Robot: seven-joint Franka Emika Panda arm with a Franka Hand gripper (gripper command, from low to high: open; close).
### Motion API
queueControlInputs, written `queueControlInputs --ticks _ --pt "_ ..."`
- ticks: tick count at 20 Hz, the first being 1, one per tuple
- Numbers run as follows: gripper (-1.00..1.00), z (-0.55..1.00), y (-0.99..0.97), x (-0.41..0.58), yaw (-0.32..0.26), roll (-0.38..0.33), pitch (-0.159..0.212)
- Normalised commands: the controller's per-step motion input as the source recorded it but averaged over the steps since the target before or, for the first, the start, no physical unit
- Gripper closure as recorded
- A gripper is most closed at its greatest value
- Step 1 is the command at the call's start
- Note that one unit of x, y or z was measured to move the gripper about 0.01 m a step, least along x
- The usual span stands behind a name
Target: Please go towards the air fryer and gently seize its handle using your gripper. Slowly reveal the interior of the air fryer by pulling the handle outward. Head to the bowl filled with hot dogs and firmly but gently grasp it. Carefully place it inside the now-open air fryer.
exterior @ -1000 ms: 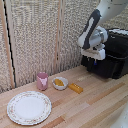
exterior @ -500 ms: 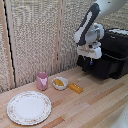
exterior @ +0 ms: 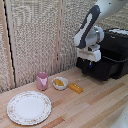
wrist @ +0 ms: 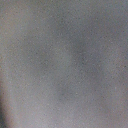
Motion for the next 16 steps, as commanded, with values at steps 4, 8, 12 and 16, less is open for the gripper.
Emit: queueControlInputs --ticks 4,8,12,16 --pt "1.0 -0.33 0.42 0.0 -0.035 0.0 0.0" --pt "1.0 -0.23 0.31 0.0 -0.011 0.001 0.007" --pt "-1.0 -0.04 0.27 0.0 0.0 0.0 0.02" --pt "-1.0 0.03 0.24 0.0 -0.001 0.0 0.032"
